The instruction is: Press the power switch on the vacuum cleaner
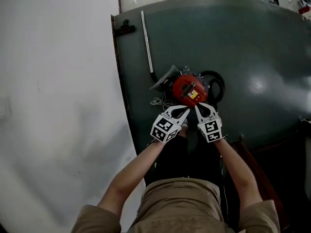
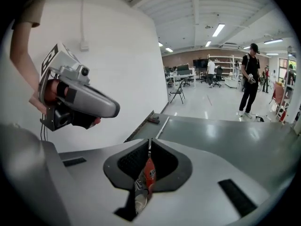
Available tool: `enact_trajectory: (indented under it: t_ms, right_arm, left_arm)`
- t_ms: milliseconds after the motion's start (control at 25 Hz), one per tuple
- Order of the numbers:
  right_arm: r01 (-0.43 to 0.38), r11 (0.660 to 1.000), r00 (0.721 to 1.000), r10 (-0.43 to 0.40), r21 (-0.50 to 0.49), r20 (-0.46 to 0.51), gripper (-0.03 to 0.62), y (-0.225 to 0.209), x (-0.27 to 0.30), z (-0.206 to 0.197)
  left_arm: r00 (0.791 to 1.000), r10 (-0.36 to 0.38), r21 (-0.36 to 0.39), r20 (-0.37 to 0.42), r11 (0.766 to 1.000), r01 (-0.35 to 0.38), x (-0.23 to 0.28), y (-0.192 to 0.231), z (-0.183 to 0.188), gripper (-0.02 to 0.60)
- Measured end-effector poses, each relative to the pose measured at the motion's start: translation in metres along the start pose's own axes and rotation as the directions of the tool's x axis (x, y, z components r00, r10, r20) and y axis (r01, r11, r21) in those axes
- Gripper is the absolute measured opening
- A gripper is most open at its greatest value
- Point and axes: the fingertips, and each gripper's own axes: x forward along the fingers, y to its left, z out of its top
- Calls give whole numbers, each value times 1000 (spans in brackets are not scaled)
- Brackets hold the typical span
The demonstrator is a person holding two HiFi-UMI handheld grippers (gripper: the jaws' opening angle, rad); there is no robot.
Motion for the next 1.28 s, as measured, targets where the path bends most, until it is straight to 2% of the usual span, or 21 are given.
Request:
enact_trajectory:
  t_ms: [240, 360, 520, 680, 800, 920, 1080, 1280]
  right_arm:
    - [36, 999, 988, -38, 13, 153, 9, 3, -53, 82]
    - [56, 998, 967, -62, 31, 247, 9, 6, -84, 125]
    - [58, 998, 931, -62, 21, 360, 9, 8, -124, 190]
    - [69, 998, 897, -55, -15, 439, 9, 11, -162, 249]
    - [92, 995, 867, -59, -42, 495, 9, 5, -189, 294]
    - [117, 991, 839, -65, -64, 540, 9, -3, -217, 333]
    - [135, 988, 815, -66, -77, 576, 9, -6, -251, 376]
    - [171, 980, 778, -70, -103, 624, 9, -6, -282, 408]
  left_arm:
    - [995, -56, 85, 89, 995, 48, -49, -43, 57, 5]
    - [985, -79, 109, 156, 992, 63, -76, -59, 91, 5]
    - [961, -85, 150, 264, 988, 46, -112, -71, 149, 6]
    - [929, -83, 166, 362, 986, 23, -149, -79, 202, 6]
    - [886, -101, 156, 452, 987, 33, -175, -89, 245, 6]
    - [847, -124, 179, 516, 983, 35, -195, -100, 284, 6]
    - [808, -176, 250, 562, 967, 37, -215, -121, 325, 6]
    - [776, -222, 345, 590, 938, 6, -239, -137, 363, 6]
